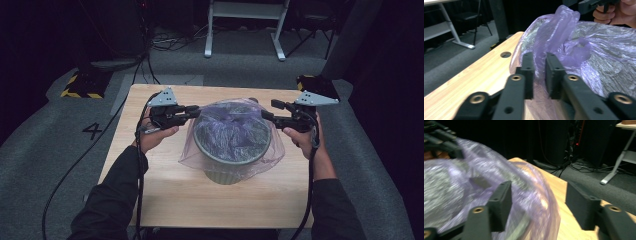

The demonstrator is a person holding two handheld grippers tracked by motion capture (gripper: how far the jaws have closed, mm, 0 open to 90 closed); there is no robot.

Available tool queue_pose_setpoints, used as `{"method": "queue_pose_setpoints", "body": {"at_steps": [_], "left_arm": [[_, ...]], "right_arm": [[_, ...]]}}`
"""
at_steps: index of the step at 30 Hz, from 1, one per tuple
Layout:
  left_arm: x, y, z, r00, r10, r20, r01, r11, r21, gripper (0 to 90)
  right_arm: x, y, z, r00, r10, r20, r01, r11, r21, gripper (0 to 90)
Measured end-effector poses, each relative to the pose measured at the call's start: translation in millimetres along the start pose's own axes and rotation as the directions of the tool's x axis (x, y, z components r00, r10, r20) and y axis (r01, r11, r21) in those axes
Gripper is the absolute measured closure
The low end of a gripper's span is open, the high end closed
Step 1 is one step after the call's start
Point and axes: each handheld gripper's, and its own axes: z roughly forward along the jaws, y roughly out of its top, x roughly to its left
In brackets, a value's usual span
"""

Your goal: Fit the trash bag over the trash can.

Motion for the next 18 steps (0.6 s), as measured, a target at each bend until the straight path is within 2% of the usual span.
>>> {"method": "queue_pose_setpoints", "body": {"at_steps": [3, 5, 6, 7, 10, 11, 12, 13, 14, 18], "left_arm": [[-0.6, 0.2, 3.2, 0.9995, 0.02, -0.023, -0.019, 0.9995, 0.024, 86.6], [-0.4, 0.3, 4.9, 0.9993, 0.02, -0.031, -0.019, 0.9994, 0.029, 89.1], [0.5, 0.4, 6.1, 0.9996, 0.016, -0.024, -0.015, 0.9994, 0.033, 89.5], [1.5, 0.5, 6.8, 0.9993, 0.015, -0.034, -0.014, 0.9993, 0.035, 89.6], [5.9, -0.5, 8.7, 0.9991, -0.002, -0.043, 0.004, 0.9994, 0.034, 89.8], [6.8, -0.9, 9.3, 0.9989, -0.002, -0.046, 0.004, 0.9993, 0.036, 89.8], [8.0, -1.6, 10.5, 0.9985, -0.003, -0.055, 0.005, 0.9991, 0.043, 89.8], [9.1, -2.1, 11.3, 0.9983, -0.004, -0.059, 0.007, 0.9989, 0.046, 89.8], [9.7, -2.6, 12.3, 0.9978, -0.005, -0.066, 0.008, 0.9988, 0.048, 89.8], [16.4, -5.9, 15.5, 0.9956, -0.022, -0.091, 0.027, 0.9986, 0.046, 89.9]], "right_arm": [[0.2, -2.4, -3.0, 0.9994, -0.006, -0.034, 0.006, 1.0, 0.012, 32.5], [-0.8, -3.8, -2.4, 0.9995, -0.016, -0.026, 0.017, 0.999, 0.036, 34.8], [-1.7, -4.1, -1.7, 0.9997, -0.018, -0.016, 0.019, 0.999, 0.043, 38.3], [-3.6, -4.4, -0.2, 0.9997, -0.022, 0.005, 0.021, 0.998, 0.051, 44.2], [-7.7, -4.3, 3.8, 0.9992, -0.018, 0.036, 0.016, 0.998, 0.058, 70.4], [-8.6, -4.2, 5.2, 0.9995, -0.016, 0.026, 0.015, 0.998, 0.055, 75.8], [-8.9, -4.1, 6.4, 0.9995, -0.021, 0.023, 0.02, 0.998, 0.059, 80.0], [-9.0, -3.8, 9.5, 0.998, -0.043, 0.046, 0.039, 0.997, 0.073, 85.8], [-9.0, -3.5, 12.0, 0.997, -0.046, 0.062, 0.041, 0.996, 0.081, 89.8], [-9.4, -3.2, 21.8, 0.9943, -0.056, 0.091, 0.047, 0.994, 0.097, 90.0]]}}
